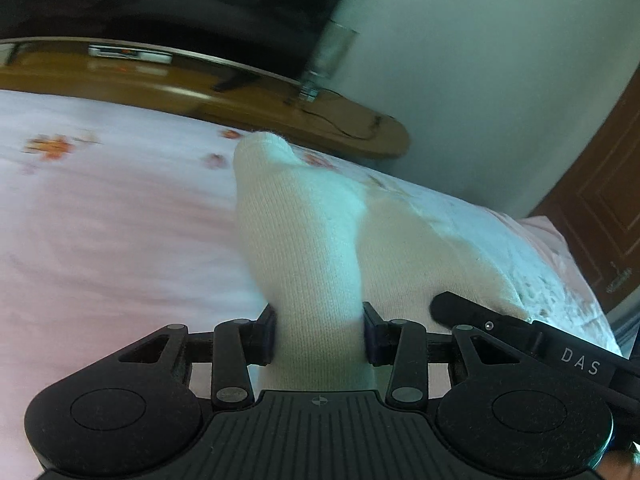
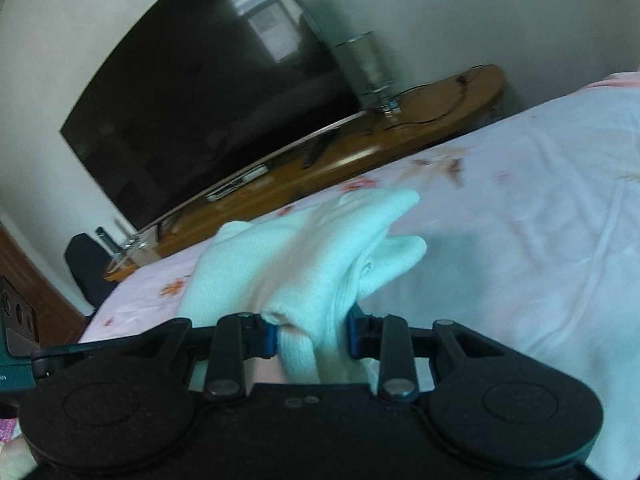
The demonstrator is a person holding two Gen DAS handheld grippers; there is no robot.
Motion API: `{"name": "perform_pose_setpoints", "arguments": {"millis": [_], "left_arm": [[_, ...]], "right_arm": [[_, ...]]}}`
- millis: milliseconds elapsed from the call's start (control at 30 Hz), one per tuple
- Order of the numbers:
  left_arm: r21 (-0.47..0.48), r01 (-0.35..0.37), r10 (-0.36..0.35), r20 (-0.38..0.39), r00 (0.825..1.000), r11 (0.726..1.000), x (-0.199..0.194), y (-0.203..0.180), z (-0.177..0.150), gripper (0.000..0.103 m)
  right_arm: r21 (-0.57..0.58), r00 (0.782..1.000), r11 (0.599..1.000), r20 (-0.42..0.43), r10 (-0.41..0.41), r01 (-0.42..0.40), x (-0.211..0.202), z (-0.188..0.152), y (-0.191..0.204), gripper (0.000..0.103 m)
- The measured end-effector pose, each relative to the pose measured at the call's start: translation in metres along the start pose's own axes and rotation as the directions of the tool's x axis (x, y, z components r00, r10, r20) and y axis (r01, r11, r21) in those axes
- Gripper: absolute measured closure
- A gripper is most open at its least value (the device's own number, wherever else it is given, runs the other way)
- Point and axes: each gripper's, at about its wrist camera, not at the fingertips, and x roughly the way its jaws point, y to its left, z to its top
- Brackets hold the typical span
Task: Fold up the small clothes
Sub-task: 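Close both tools on the end of the folded sweater and lift it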
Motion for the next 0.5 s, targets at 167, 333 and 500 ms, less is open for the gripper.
{"name": "perform_pose_setpoints", "arguments": {"millis": [167, 333, 500], "left_arm": [[-0.021, -0.066, 0.067, 0.014, 0.998, 0.998, -0.035, 0.066, 0.004, 0.062], [-0.048, -0.11, 0.11, 0.007, 0.994, 0.993, -0.047, 0.13, 0.001, 0.062], [-0.063, -0.136, 0.131, -0.071, 0.989, 0.989, -0.019, 0.18, -0.019, 0.05]], "right_arm": [[-0.013, 0.998, 0.998, -0.032, 0.055, -0.056, 0.033, -0.021, 0.059, 0.072], [-0.016, 0.993, 0.995, -0.072, 0.092, -0.093, 0.073, -0.046, 0.104, 0.072], [-0.047, 0.987, 0.997, -0.154, 0.054, -0.062, 0.109, -0.074, 0.116, 0.072]]}}
